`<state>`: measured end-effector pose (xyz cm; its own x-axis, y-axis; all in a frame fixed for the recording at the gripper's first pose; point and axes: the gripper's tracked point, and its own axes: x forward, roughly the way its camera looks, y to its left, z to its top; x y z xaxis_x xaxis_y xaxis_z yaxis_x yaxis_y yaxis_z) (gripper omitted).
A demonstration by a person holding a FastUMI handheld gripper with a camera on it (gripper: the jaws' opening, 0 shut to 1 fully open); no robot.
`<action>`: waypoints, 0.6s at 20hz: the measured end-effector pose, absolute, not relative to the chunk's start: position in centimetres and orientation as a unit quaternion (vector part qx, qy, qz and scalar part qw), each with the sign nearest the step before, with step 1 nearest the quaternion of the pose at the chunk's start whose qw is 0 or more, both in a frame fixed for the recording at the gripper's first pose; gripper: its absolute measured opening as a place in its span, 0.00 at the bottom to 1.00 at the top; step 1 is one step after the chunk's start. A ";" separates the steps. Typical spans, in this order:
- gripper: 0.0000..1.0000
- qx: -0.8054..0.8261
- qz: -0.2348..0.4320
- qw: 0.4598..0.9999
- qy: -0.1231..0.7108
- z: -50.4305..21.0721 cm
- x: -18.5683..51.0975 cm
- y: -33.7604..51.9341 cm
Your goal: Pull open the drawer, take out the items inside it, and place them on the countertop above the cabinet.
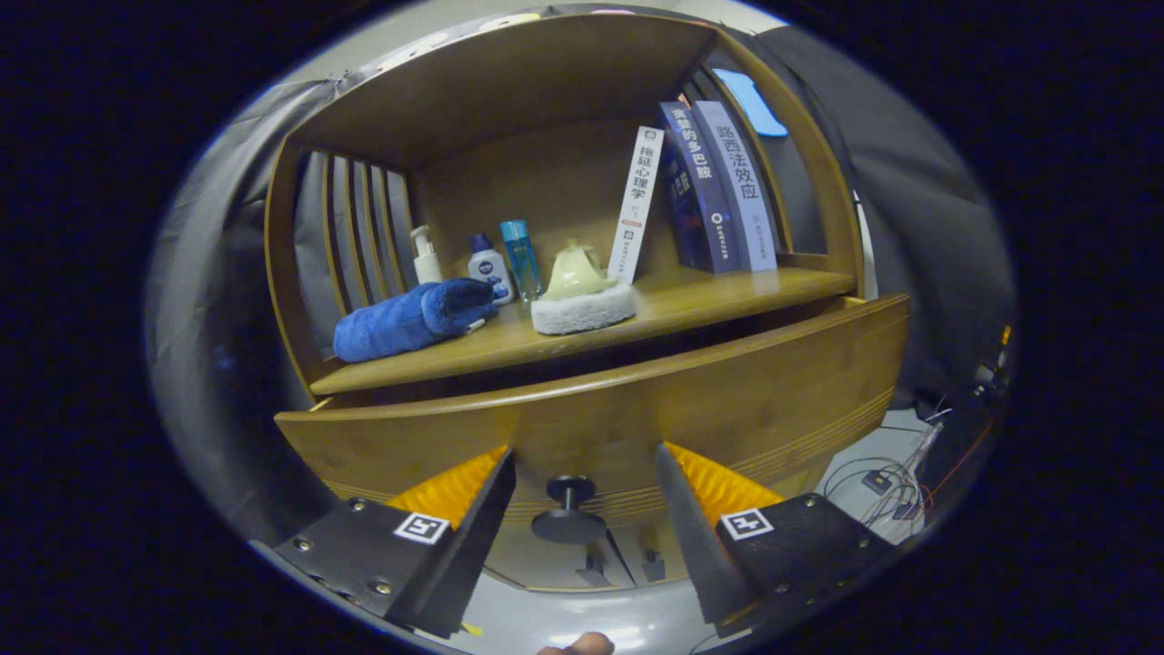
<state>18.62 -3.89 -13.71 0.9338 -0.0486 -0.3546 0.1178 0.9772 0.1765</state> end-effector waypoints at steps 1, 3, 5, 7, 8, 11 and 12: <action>0.93 0.098 -0.042 0.978 0.178 -13.8 18.9 -3.9; 0.93 0.099 -0.042 0.978 0.178 -13.8 19.5 -4.0; 0.93 0.101 -0.042 0.978 0.177 -13.9 19.8 -4.0; 0.93 0.103 -0.042 0.978 0.176 -13.9 20.2 -4.0; 0.93 0.104 -0.042 0.978 0.176 -14.0 20.4 -4.0; 0.93 0.107 -0.042 0.978 0.175 -14.0 21.0 -4.1; 0.93 0.107 -0.042 0.978 0.175 -14.1 21.2 -4.1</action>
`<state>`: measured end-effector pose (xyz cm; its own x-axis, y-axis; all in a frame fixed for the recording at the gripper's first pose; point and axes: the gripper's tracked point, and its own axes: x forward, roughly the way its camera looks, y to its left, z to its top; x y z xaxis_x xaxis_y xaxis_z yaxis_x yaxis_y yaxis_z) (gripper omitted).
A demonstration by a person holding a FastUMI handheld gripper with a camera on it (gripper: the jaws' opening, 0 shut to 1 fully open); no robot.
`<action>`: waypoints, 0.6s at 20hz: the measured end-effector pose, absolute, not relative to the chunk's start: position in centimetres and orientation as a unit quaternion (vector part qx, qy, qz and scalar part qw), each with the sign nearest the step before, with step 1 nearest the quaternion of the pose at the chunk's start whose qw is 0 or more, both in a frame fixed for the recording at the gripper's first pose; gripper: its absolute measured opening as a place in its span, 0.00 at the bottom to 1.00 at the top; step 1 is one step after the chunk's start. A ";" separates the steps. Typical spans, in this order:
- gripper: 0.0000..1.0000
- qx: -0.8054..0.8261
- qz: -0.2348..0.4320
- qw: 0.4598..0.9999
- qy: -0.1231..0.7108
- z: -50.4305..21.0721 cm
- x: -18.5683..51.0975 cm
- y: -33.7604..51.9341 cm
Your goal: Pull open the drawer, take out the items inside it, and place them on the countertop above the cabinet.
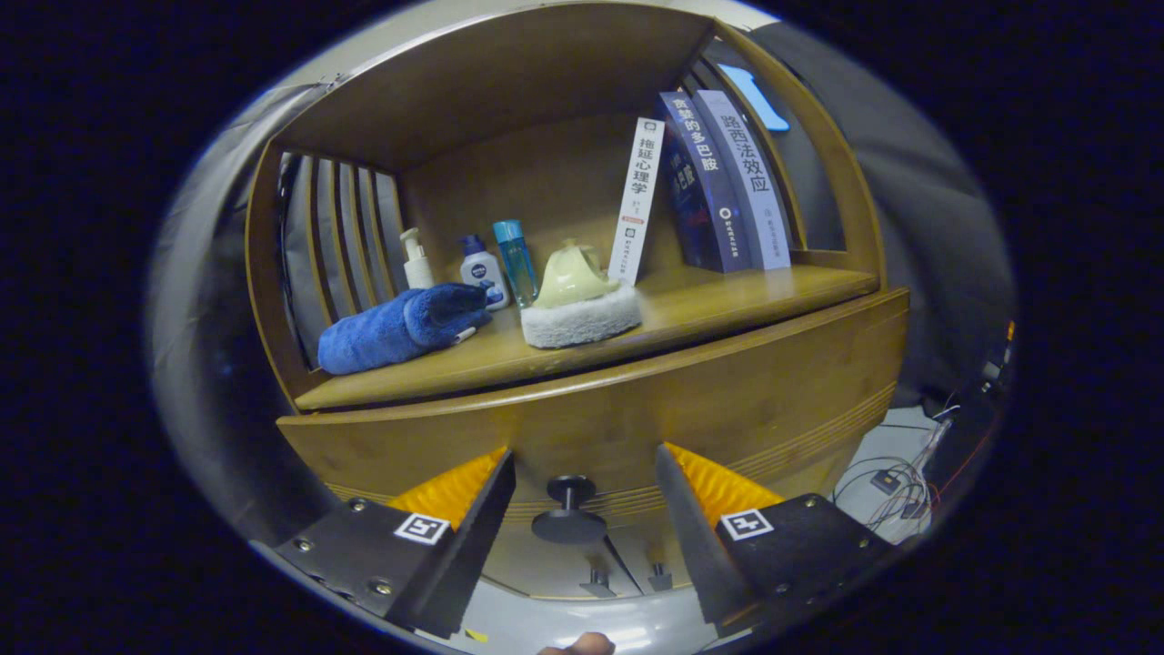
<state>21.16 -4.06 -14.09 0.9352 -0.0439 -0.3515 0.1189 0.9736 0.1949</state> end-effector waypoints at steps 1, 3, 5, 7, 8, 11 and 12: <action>0.93 0.107 -0.042 0.978 0.175 -14.1 21.4 -4.1; 0.93 0.108 -0.041 0.978 0.176 -14.2 21.7 -4.1; 0.93 0.108 -0.041 0.977 0.178 -14.2 22.2 -4.1; 0.93 0.107 -0.041 0.977 0.181 -14.3 22.3 -4.2; 0.93 0.107 -0.042 0.977 0.181 -14.3 22.5 -4.2; 0.93 0.113 -0.044 0.976 0.180 -14.3 22.6 -4.1; 0.93 0.112 -0.045 0.975 0.185 -14.3 22.5 -4.1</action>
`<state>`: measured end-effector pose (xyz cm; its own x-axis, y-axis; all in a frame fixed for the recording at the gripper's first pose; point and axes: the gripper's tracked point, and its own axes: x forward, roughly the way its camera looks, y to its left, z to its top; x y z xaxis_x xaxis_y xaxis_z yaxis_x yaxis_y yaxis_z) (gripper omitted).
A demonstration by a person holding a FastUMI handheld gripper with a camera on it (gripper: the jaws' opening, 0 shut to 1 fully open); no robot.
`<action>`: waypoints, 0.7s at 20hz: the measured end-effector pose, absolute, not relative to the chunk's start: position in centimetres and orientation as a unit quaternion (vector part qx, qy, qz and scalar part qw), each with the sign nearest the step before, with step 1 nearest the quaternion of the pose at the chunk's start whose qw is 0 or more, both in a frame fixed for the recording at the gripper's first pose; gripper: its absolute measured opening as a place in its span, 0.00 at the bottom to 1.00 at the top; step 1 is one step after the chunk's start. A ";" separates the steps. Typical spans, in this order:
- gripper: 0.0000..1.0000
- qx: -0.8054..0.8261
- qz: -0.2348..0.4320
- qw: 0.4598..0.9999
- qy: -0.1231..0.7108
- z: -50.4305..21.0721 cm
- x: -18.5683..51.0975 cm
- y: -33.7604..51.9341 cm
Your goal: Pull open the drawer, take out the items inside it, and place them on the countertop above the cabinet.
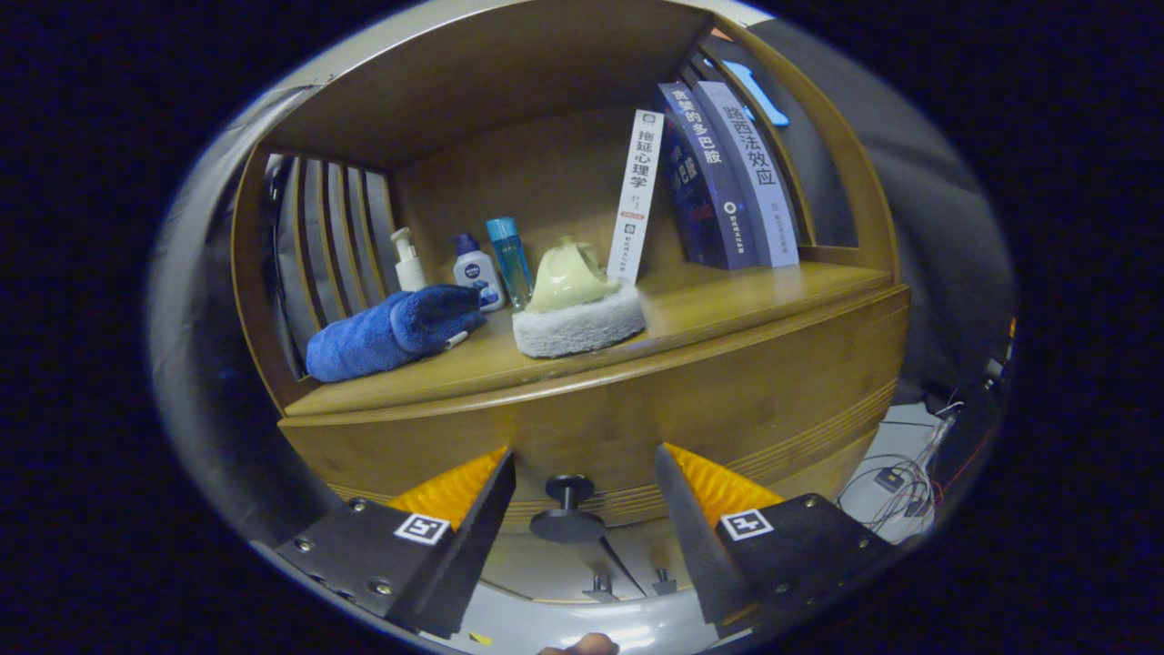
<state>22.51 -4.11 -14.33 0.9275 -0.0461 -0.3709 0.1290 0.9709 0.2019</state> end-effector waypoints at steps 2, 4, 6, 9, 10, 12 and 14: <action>0.94 0.105 -0.040 0.975 0.194 -14.0 22.2 -3.7; 0.97 0.089 -0.034 0.977 0.191 -12.9 21.6 -3.2; 0.98 0.075 -0.027 0.982 0.171 -10.9 20.7 -2.7; 0.98 0.056 -0.028 0.990 0.128 -6.7 18.7 -2.4; 0.98 0.049 -0.030 0.992 0.111 -5.1 17.9 -2.4; 0.97 0.034 -0.037 0.996 0.077 -1.5 16.5 -2.6; 0.97 0.017 -0.050 0.997 0.047 1.7 14.9 -3.0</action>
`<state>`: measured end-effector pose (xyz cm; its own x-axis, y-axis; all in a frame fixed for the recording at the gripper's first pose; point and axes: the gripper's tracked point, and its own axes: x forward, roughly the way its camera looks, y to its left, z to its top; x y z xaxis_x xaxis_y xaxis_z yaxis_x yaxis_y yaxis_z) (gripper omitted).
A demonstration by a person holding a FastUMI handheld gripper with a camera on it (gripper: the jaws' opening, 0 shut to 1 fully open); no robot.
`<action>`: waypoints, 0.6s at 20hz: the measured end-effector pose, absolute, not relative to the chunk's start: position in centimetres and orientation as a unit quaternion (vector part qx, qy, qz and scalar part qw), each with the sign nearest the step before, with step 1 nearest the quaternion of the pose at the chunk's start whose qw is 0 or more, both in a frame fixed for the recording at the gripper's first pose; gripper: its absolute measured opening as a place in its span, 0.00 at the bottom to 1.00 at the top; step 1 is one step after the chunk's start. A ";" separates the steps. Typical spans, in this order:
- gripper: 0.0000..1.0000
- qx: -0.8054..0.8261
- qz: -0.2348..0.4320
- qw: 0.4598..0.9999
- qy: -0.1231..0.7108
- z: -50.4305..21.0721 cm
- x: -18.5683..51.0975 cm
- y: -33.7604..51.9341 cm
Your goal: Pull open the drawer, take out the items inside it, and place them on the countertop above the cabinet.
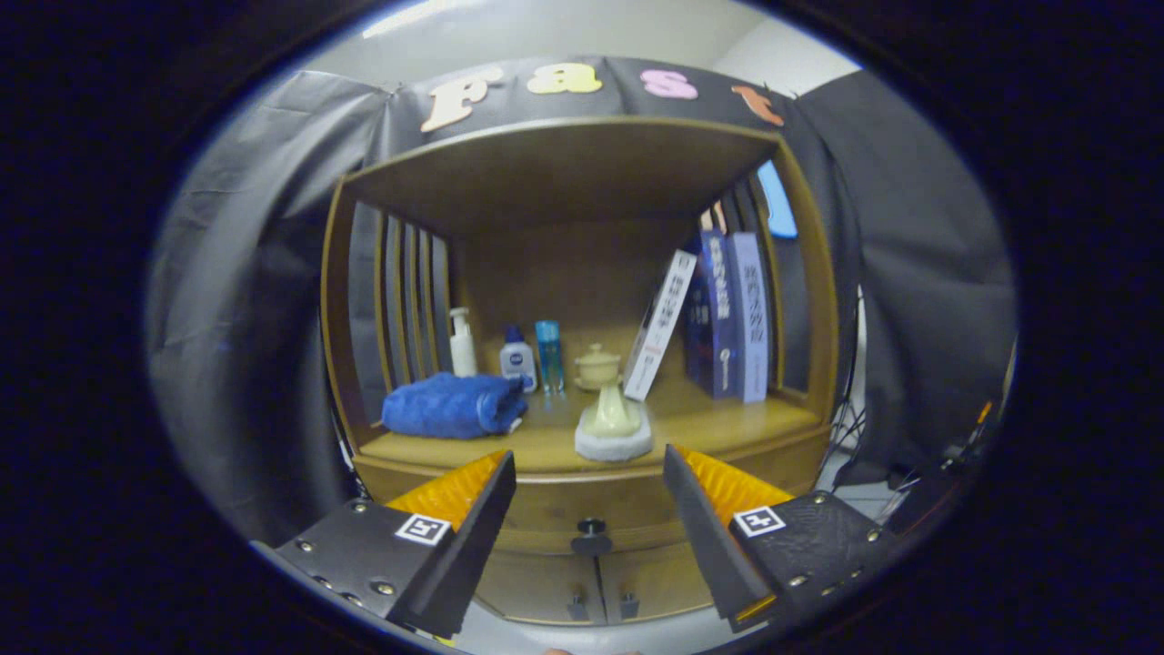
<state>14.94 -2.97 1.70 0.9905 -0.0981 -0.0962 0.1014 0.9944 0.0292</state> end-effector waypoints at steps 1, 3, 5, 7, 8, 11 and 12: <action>0.97 0.009 -0.056 0.998 0.036 3.2 14.2 -3.2; 0.97 -0.006 -0.069 0.998 0.011 6.0 12.8 -3.7; 0.97 -0.019 -0.083 0.996 -0.009 8.3 11.5 -4.4; 0.97 -0.024 -0.094 0.995 -0.021 9.7 10.5 -5.0; 0.97 -0.025 -0.097 0.995 -0.024 10.2 9.8 -5.3; 0.97 -0.019 -0.102 0.994 -0.030 10.7 8.5 -6.6; 0.97 -0.012 -0.101 0.994 -0.028 10.4 8.2 -7.0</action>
<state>8.21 -6.99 10.44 0.9778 -0.2011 0.0590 0.2025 0.9791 -0.0178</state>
